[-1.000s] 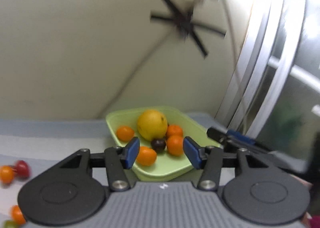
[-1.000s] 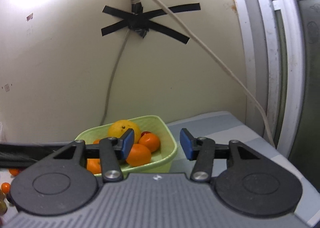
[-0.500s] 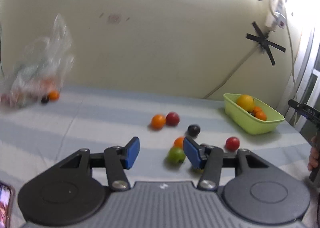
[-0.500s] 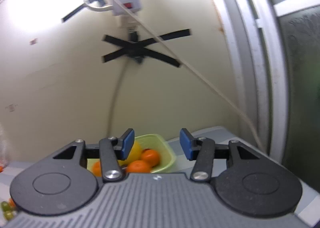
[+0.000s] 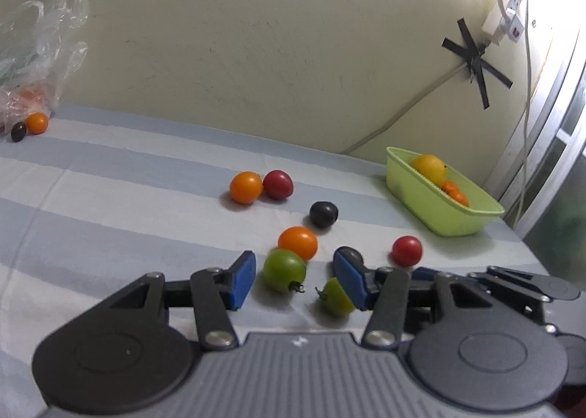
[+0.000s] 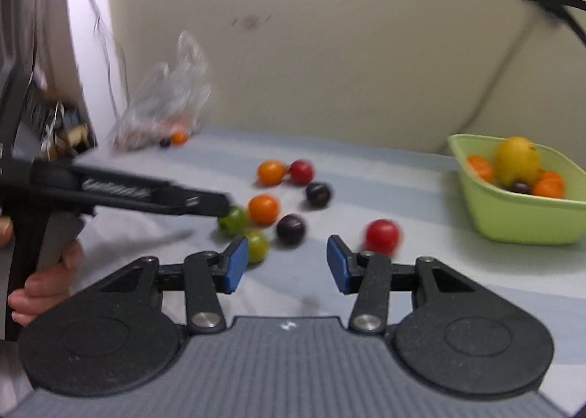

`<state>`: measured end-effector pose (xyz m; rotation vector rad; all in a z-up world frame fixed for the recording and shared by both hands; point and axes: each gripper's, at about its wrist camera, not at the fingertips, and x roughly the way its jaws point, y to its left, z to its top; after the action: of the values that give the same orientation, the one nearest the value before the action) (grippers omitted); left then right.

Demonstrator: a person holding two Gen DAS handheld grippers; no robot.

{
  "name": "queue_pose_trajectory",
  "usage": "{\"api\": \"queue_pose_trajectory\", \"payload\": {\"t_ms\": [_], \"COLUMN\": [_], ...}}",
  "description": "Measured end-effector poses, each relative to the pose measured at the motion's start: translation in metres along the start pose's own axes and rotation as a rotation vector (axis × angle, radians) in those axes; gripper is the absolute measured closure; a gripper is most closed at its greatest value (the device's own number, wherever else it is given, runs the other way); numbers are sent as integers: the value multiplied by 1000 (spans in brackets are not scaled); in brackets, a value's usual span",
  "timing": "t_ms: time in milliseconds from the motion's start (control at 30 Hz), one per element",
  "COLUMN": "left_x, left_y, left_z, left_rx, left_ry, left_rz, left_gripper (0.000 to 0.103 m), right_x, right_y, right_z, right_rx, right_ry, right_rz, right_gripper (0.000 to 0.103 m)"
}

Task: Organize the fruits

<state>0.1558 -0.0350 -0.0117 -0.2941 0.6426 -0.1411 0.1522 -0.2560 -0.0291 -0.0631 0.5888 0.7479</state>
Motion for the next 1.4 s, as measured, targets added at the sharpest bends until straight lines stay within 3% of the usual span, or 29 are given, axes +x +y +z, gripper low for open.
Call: {"api": "queue_pose_trajectory", "payload": {"t_ms": [267, 300, 333, 433, 567, 900, 1100, 1400], "left_x": [15, 17, 18, 15, -4, -75, -86, -85], "left_y": [10, 10, 10, 9, 5, -14, -24, -33], "left_z": [-5, -5, -5, -4, -13, -73, -94, -100], "left_rx": [-31, -32, -31, -29, -24, 75, 136, 177], "left_ry": [13, 9, 8, 9, 11, -10, -22, -34], "left_rz": [14, 14, 19, 18, 2, -44, -5, 35], "left_gripper": [64, 70, 73, 74, 74, 74, 74, 70], "right_x": [37, 37, 37, 36, 18, -54, -76, -72], "right_y": [20, 24, 26, 32, 32, 31, 36, 38], "right_z": [2, 2, 1, -2, -13, -56, -75, -76], "right_rx": [-38, -55, -74, -119, -104, -30, -13, -15], "right_ry": [86, 81, 82, 73, 64, 14, -4, 0], "right_rz": [6, -4, -9, -34, -30, -110, -149, -157], "right_gripper": [54, 57, 71, 76, 76, 76, 76, 70]}}
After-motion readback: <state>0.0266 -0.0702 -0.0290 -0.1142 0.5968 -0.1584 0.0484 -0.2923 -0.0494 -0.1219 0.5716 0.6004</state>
